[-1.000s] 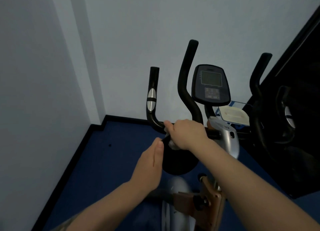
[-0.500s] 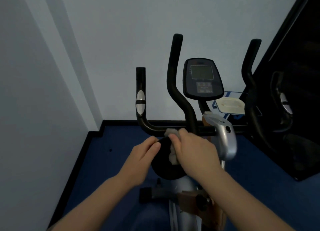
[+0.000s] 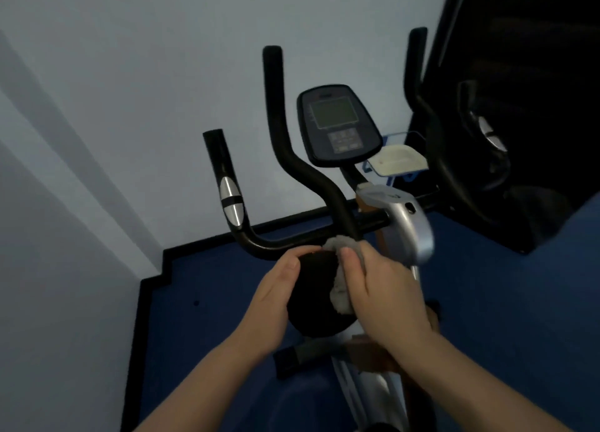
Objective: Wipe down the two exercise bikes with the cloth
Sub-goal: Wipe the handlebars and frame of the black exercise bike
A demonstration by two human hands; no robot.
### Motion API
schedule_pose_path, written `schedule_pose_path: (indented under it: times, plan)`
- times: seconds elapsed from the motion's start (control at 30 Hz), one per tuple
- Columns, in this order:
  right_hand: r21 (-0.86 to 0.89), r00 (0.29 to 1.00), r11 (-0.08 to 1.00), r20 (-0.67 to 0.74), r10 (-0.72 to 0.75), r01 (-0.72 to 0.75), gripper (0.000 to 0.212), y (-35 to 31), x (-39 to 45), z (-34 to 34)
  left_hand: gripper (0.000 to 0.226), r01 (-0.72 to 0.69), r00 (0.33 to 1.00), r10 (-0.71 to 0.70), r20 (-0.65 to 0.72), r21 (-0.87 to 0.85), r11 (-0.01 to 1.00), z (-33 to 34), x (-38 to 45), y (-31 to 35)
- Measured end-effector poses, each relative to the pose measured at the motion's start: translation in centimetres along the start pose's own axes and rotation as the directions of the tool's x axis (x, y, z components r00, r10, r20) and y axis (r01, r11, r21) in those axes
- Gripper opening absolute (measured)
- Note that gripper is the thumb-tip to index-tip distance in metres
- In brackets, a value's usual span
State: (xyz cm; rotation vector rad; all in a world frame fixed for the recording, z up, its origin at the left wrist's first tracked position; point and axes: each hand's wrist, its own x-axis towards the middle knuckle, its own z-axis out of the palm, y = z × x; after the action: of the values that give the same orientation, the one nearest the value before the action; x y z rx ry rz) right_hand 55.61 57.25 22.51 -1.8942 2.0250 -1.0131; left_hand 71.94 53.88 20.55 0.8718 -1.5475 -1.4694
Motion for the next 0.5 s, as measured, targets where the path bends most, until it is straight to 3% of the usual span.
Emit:
schedule_pose_path:
  times: [0.1,0.2,0.27,0.33,0.5]
  plan:
    - [0.291,0.947,0.947,-0.244,0.210,-0.135,0.044,-0.2,-1.6,2.4,0.041,0.005,1.000,-0.004,0.022,-0.032,0.999,-0.1,-0.1,-0.1]
    - [0.662,0.779,0.709,-0.301,0.549,-0.244,0.028,-2.8,-5.3,6.7,0.038,-0.013,1.000,0.013,-0.016,-0.028,1.000,0.3,-0.2,-0.4]
    - [0.741,0.700,0.629,-0.320,0.638,-0.235,0.025,-4.5,-6.1,8.5,0.038,-0.022,0.999,0.022,-0.025,-0.008,1.000,0.4,-0.1,-0.7]
    - [0.823,0.669,0.536,-0.293,0.683,-0.187,0.037,-4.6,-5.4,8.3,0.037,-0.025,1.000,0.025,-0.004,-0.001,1.000,0.3,0.0,-0.7]
    - [0.802,0.550,0.588,-0.447,0.706,-0.103,0.020,-5.8,-4.5,8.4,0.042,-0.040,0.999,0.040,0.010,-0.009,0.999,0.1,0.1,-0.6]
